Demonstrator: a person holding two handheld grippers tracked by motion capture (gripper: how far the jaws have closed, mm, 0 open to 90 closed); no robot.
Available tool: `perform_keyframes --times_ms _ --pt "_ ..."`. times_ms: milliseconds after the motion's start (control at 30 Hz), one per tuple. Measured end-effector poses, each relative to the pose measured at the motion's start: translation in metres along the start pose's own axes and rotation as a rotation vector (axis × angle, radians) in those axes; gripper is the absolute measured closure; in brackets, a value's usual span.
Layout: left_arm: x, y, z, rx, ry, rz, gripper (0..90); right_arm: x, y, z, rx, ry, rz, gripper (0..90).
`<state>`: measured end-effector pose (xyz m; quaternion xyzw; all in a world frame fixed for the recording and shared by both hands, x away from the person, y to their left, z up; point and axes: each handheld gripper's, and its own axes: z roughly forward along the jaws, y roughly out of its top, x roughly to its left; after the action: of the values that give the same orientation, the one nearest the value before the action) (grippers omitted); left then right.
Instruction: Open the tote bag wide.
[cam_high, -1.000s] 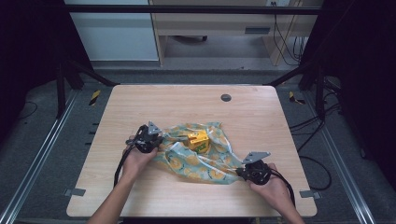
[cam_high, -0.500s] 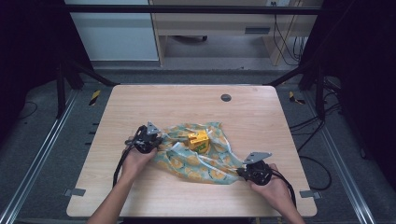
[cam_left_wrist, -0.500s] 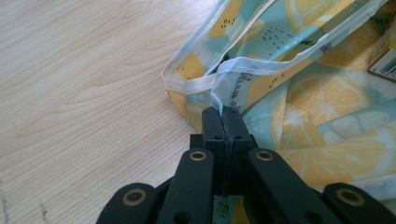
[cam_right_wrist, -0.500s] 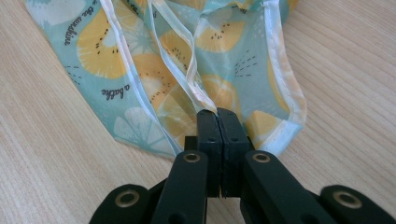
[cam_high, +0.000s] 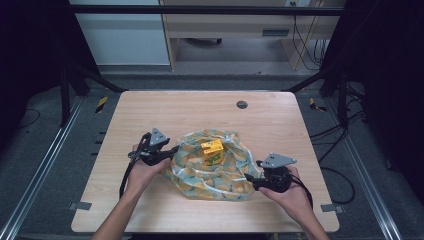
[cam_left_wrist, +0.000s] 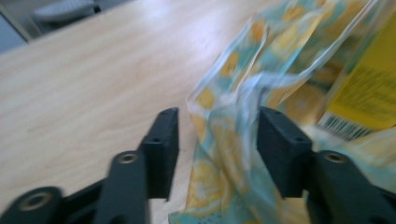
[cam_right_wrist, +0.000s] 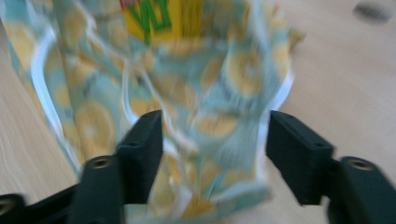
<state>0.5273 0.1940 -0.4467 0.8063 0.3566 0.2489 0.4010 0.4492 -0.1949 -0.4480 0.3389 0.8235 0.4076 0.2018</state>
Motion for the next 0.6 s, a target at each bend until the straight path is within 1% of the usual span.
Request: perform_keyframes --times_ms 67,133,167,267,300,400,467,567,600 --pt "-0.002 0.005 -0.010 -0.044 -0.007 -0.012 37.0 0.000 0.011 -0.007 -0.043 -0.014 0.001 25.7" --pt "-0.002 0.007 -0.021 -0.072 -0.005 -0.025 27.8 -0.001 0.020 -0.015 -0.090 -0.035 0.008 20.9" --pt "-0.001 0.007 -0.026 -0.084 -0.002 -0.028 24.9 -0.002 0.023 -0.018 -0.109 -0.051 0.017 19.1" --pt "0.005 0.004 -0.041 -0.080 0.006 -0.044 17.5 -0.012 0.025 -0.025 -0.148 -0.110 0.058 14.4" --pt "0.007 0.003 -0.045 -0.081 0.009 -0.050 15.8 -0.018 0.023 -0.026 -0.161 -0.131 0.088 12.7" --pt "0.016 -0.009 -0.060 -0.077 0.028 -0.076 13.1 -0.031 0.014 -0.028 -0.178 -0.187 0.152 9.9" --pt "0.021 -0.018 -0.067 -0.067 0.043 -0.091 11.6 -0.038 0.005 -0.027 -0.169 -0.216 0.191 8.7" --pt "0.026 -0.034 -0.076 -0.055 0.050 -0.118 9.8 -0.047 -0.009 -0.025 -0.143 -0.270 0.221 8.0" --pt "0.026 -0.040 -0.080 -0.055 0.050 -0.133 9.1 -0.050 -0.015 -0.024 -0.133 -0.288 0.231 7.8"
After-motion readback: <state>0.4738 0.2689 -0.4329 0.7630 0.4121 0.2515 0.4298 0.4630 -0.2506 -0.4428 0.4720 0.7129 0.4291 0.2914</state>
